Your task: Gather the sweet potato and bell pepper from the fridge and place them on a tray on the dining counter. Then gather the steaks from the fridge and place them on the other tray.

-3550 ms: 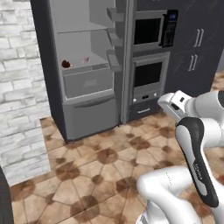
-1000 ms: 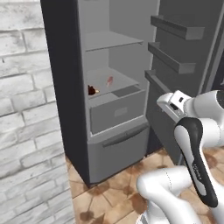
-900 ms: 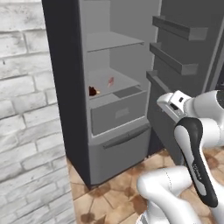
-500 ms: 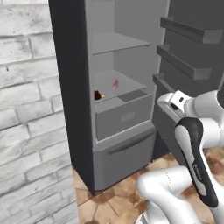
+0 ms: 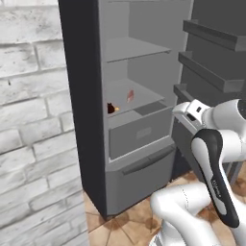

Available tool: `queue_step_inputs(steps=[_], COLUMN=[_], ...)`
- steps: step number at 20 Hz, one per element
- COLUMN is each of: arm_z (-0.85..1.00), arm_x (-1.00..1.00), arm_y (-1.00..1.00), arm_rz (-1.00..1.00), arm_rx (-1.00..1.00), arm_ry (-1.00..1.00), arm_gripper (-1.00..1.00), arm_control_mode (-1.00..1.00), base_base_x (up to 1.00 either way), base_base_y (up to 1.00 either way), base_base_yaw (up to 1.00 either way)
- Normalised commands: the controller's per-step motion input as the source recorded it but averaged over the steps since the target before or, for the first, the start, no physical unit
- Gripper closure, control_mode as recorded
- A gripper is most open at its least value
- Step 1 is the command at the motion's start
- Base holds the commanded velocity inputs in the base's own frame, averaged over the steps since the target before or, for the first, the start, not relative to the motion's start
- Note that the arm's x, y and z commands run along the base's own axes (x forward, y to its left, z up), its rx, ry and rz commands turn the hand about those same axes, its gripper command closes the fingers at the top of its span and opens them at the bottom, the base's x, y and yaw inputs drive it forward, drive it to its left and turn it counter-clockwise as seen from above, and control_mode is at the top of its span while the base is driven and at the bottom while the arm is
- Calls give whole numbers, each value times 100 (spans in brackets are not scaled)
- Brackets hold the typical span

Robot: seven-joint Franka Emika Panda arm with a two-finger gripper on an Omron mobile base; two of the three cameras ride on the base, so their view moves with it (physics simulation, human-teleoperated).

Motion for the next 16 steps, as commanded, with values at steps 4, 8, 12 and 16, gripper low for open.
queue_step_inputs(steps=[4, 8, 12, 16], arm_z=[0, 0, 0, 0], arm_x=[0, 0, 0, 0], arm_y=[0, 0, 0, 0], arm_rz=[0, 0, 0, 0], arm_rx=[0, 0, 0, 0], arm_ry=[0, 0, 0, 0], arm_gripper=[-100, -100, -100, -100], arm_control_mode=[100, 100, 100, 100], base_base_x=[37, 48, 52, 46], base_base_y=[-16, -8, -2, -13], base_base_yaw=[1, 4, 7, 9])
